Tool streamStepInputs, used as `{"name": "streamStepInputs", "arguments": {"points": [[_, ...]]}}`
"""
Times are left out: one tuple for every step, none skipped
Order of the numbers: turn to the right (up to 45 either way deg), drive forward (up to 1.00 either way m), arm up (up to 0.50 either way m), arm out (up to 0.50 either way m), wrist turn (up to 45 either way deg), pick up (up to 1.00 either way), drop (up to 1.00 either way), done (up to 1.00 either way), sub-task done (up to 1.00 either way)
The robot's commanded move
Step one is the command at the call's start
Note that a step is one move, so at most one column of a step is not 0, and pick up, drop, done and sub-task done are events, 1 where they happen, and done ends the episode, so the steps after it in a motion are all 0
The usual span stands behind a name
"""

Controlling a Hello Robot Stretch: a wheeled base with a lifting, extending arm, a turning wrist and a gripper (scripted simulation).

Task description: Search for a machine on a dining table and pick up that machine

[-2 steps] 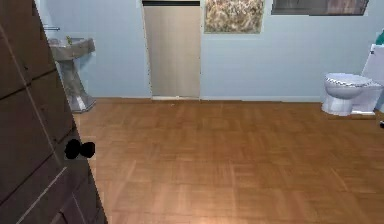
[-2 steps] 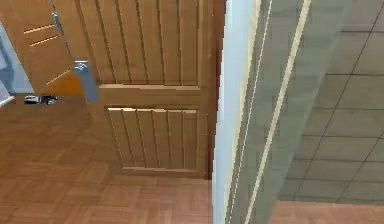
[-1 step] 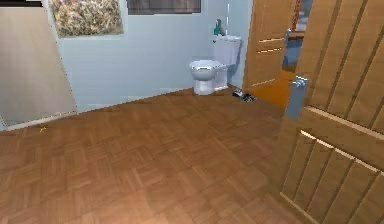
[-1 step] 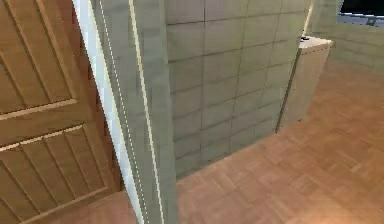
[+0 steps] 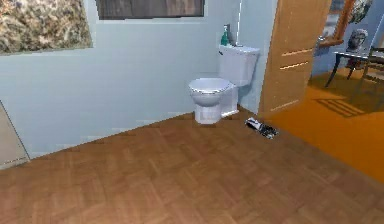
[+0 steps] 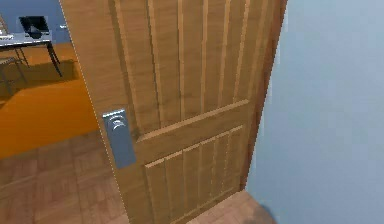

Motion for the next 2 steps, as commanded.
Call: {"name": "streamStepInputs", "arguments": {"points": [[6.0, 0.0, 0.0, 0.0, 0.0, 0.0, 0.0, 0.0, 0.0], [0.0, 0.6, 0.0, 0.0, 0.0, 0.0, 0.0, 0.0, 0.0]]}}
